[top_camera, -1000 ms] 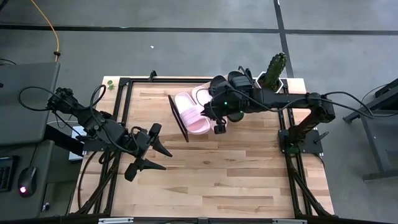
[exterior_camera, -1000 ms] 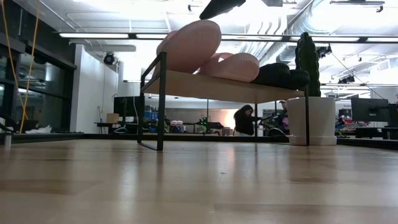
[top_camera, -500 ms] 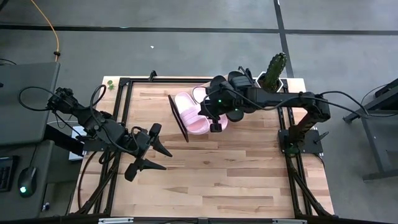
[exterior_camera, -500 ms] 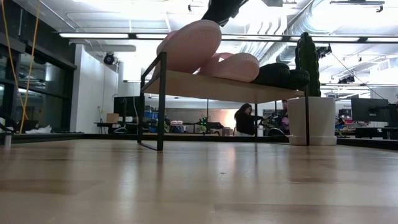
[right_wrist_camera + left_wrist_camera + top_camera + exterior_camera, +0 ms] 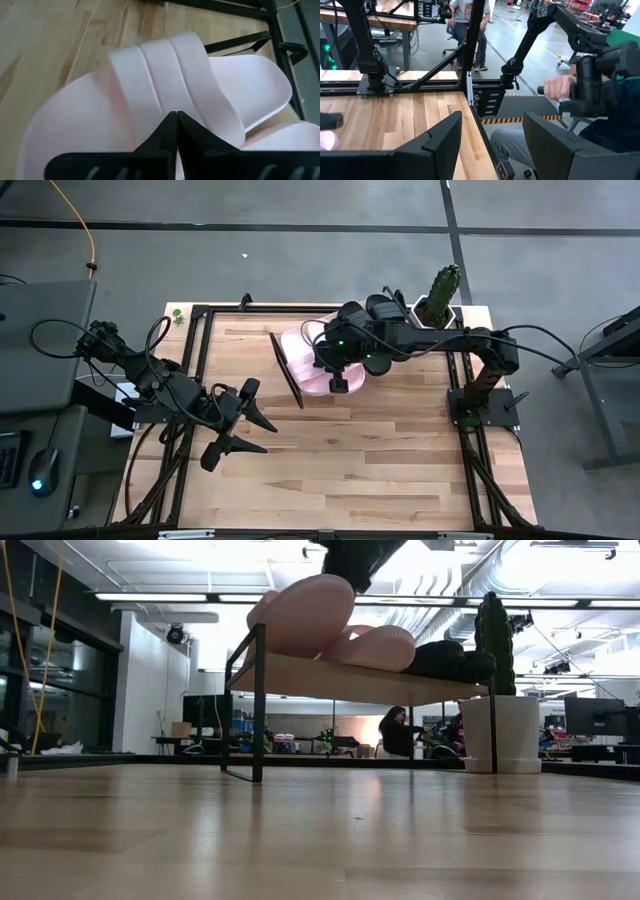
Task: Pick and place slides into the shelf
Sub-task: Put the pink slide on the shelf
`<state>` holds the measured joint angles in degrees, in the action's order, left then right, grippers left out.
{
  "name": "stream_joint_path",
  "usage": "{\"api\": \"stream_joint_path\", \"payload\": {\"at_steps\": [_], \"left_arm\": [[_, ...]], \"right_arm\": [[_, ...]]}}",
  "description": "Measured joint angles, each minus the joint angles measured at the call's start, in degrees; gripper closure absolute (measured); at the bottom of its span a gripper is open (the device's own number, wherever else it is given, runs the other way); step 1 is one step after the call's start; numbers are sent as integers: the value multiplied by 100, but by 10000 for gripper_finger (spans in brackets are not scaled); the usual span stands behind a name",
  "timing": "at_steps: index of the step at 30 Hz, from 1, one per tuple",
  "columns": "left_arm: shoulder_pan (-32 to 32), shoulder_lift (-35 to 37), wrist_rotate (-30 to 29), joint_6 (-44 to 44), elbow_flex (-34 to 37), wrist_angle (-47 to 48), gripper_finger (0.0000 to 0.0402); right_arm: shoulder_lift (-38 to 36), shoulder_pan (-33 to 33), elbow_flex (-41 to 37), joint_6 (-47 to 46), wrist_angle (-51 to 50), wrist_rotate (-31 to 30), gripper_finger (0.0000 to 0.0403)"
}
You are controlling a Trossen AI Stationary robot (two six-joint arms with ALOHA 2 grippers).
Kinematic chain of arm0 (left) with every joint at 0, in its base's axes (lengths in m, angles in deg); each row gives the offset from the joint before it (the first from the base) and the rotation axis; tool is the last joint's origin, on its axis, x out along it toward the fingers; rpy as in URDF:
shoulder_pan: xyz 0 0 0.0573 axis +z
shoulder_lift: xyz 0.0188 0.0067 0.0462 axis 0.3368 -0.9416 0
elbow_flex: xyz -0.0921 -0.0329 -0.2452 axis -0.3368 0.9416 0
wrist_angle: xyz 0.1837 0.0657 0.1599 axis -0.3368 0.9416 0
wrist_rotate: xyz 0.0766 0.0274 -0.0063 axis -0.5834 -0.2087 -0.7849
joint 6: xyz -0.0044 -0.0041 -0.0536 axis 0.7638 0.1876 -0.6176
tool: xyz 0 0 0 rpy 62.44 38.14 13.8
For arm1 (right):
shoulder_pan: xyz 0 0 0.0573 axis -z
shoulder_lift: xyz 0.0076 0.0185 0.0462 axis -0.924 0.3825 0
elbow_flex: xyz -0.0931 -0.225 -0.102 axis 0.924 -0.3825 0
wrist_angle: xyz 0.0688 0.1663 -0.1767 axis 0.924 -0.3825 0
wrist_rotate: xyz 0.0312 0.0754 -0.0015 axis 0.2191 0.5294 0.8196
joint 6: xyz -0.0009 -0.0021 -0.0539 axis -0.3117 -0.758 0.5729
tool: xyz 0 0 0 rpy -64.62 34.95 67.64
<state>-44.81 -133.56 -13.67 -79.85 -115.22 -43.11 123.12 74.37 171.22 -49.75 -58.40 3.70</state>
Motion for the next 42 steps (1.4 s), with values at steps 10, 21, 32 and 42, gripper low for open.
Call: {"api": "stream_joint_path", "payload": {"at_steps": [10,21,32,42], "left_arm": [[-2,0,0,-2,0,-2,202],[-2,0,2,-4,0,15,201],[0,0,2,-13,2,20,202],[-2,0,56,-22,2,44,202]], "right_arm": [[186,26,5,-262,-111,119,403],[287,73,5,-505,-293,336,403],[590,111,15,-626,-346,603,403],[652,105,18,-746,-410,618,403]]}}
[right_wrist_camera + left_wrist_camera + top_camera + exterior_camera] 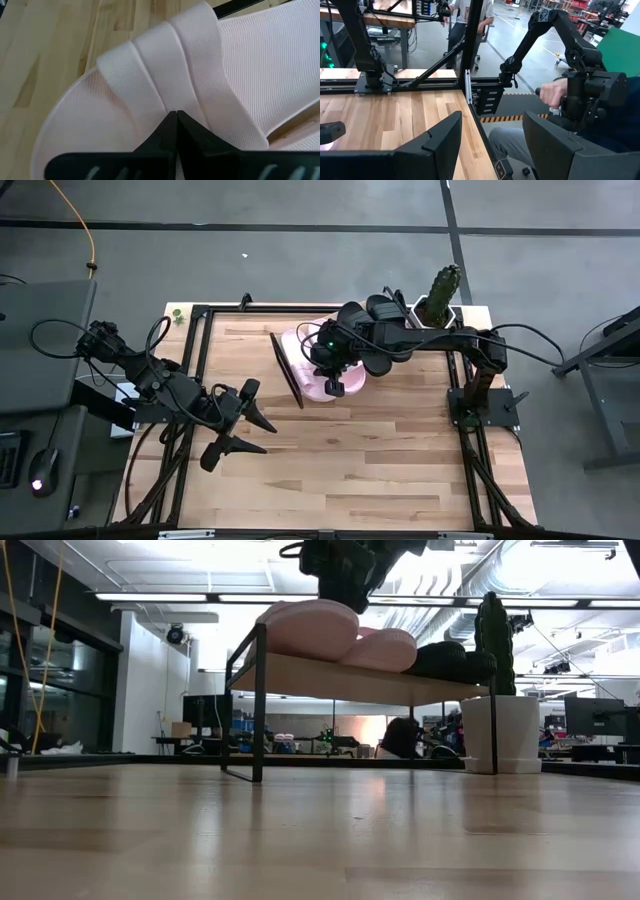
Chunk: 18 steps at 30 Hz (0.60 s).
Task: Pick and place slides into the shelf
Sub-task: Put the pink slide on the shelf
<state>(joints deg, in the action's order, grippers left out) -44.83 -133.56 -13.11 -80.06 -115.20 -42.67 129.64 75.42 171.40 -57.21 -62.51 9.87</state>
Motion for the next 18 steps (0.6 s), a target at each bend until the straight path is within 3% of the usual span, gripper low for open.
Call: {"api": "stream_joint_path", "payload": {"at_steps": [18], "left_arm": [[0,0,7,-43,0,-4,202]], "right_arm": [[6,0,7,-103,-39,15,403]]}}
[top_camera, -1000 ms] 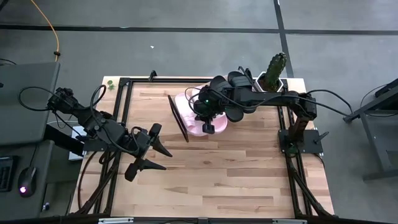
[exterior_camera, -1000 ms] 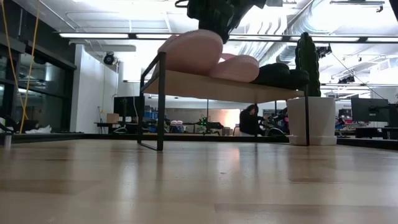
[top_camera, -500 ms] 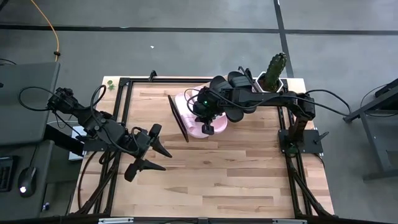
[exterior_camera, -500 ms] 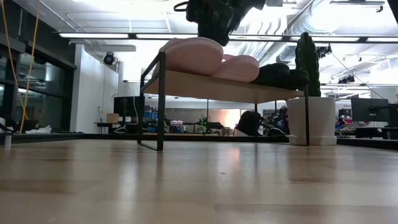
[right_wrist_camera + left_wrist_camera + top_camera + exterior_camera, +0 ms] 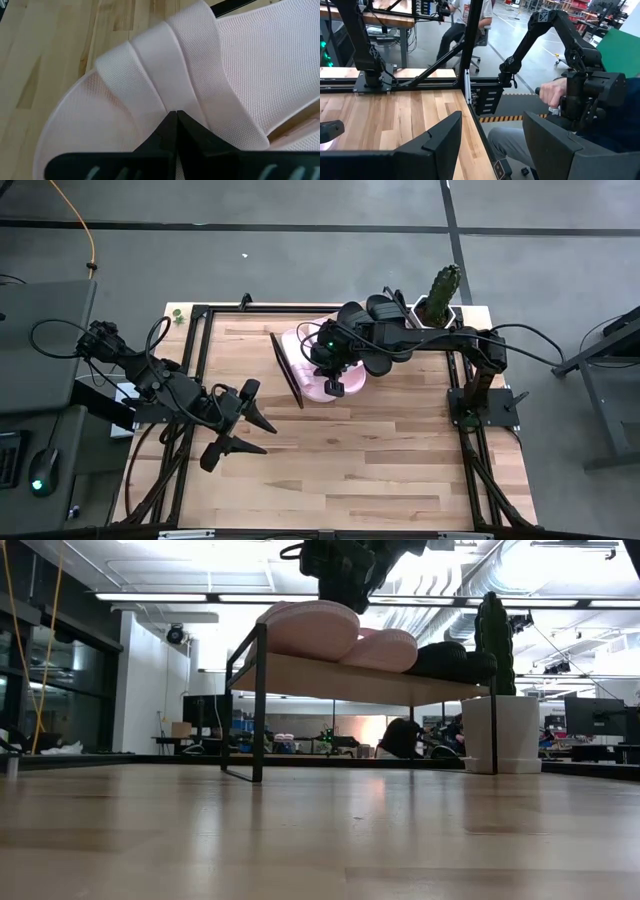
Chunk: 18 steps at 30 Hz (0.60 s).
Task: Pick and place slides into the shelf
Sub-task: Put the pink slide on the shelf
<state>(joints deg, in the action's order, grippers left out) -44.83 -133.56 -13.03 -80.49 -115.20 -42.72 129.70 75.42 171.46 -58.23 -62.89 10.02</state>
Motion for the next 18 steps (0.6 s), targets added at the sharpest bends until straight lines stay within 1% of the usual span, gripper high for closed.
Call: {"api": "stream_joint_path", "payload": {"at_steps": [9,18], "left_arm": [[2,0,0,-1,0,-11,202],[0,0,1,-1,2,-2,202]], "right_arm": [[-25,0,0,50,-3,3,403],[-333,-7,-42,38,-193,-10,403]]}}
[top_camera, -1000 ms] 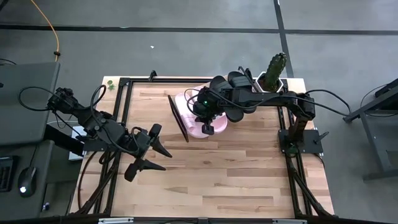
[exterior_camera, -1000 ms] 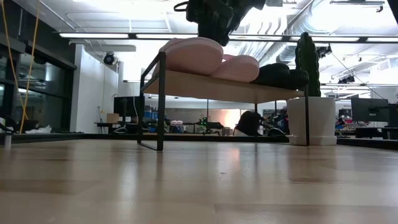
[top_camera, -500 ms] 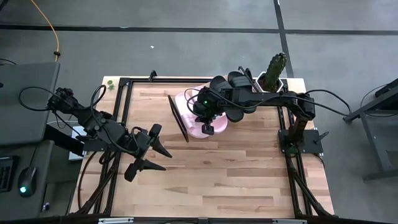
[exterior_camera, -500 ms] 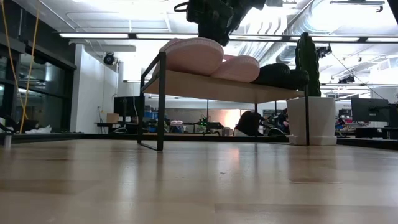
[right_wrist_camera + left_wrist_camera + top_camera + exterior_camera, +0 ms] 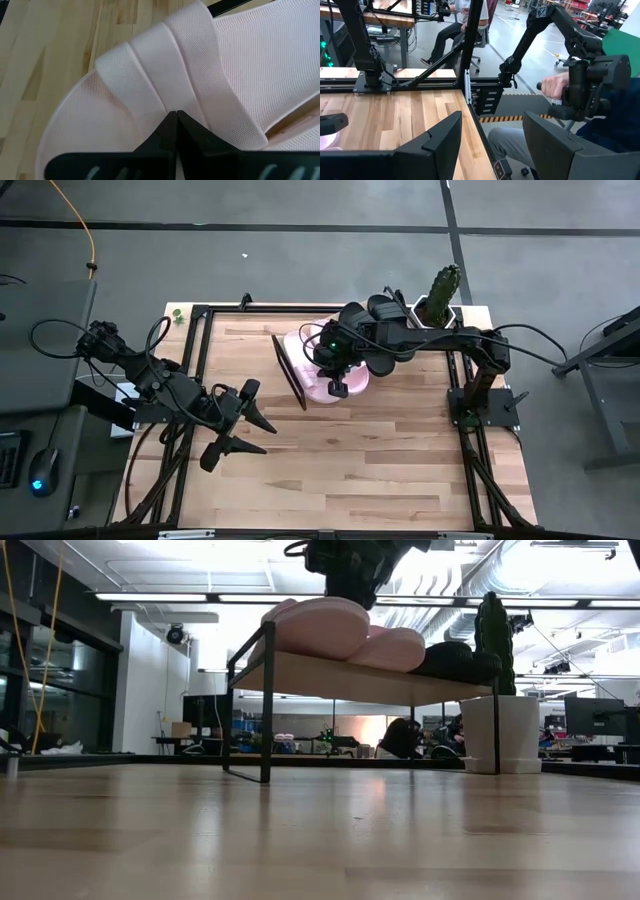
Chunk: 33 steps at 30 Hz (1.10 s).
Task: Pick and place slides into the shelf
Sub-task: Put the pink slide on the shelf
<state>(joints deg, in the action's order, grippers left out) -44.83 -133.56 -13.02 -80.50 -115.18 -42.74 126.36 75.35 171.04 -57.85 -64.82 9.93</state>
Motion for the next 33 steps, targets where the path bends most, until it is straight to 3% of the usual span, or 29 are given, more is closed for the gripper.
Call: {"api": "stream_joint_path", "payload": {"at_steps": [33], "left_arm": [[2,-11,-1,-2,0,8,202]], "right_arm": [[-565,95,-23,109,25,-56,403]]}}
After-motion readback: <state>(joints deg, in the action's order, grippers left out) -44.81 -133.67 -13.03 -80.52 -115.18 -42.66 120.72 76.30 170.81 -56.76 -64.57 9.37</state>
